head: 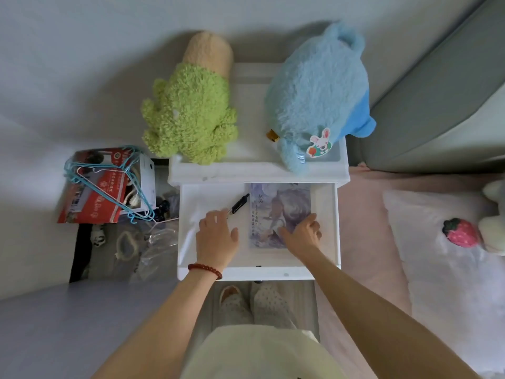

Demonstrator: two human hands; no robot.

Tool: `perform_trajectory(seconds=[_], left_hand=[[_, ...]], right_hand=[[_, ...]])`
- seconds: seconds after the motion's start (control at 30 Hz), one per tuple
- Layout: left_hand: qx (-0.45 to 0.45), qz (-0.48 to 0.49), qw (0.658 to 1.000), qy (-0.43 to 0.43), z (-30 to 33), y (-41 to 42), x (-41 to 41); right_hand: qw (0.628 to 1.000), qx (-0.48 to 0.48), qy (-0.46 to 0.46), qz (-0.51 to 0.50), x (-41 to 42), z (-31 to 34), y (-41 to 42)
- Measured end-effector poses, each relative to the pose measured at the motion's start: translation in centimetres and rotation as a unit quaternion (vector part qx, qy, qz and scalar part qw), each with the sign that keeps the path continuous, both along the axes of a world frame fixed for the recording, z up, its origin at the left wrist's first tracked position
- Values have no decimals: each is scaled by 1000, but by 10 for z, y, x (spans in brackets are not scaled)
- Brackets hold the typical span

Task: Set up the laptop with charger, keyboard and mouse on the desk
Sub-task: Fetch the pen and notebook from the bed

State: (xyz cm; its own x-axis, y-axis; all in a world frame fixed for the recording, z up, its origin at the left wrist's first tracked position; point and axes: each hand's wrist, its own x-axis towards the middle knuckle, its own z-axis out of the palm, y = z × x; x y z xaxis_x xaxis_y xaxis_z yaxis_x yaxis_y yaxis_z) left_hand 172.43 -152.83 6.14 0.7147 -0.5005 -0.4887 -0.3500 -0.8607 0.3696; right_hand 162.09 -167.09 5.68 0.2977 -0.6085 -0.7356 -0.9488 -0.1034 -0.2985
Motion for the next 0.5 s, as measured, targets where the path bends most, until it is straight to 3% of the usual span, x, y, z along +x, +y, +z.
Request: perform_trajectory(seconds=[0.13, 0.23, 0.33, 0.5], left_hand=[[65, -6, 997, -36, -29, -19, 3], [49, 33, 998, -32, -40, -24, 4], [-31, 107, 992, 62, -40, -25, 5], [-87, 268, 932, 229, -31, -23, 8]], right_hand=[[995, -79, 51, -25, 17, -18, 0], [994, -60, 49, -71, 20, -26, -6], [991, -16, 40, -126, 22, -25, -11], [988, 21, 11, -152, 13, -25, -9]])
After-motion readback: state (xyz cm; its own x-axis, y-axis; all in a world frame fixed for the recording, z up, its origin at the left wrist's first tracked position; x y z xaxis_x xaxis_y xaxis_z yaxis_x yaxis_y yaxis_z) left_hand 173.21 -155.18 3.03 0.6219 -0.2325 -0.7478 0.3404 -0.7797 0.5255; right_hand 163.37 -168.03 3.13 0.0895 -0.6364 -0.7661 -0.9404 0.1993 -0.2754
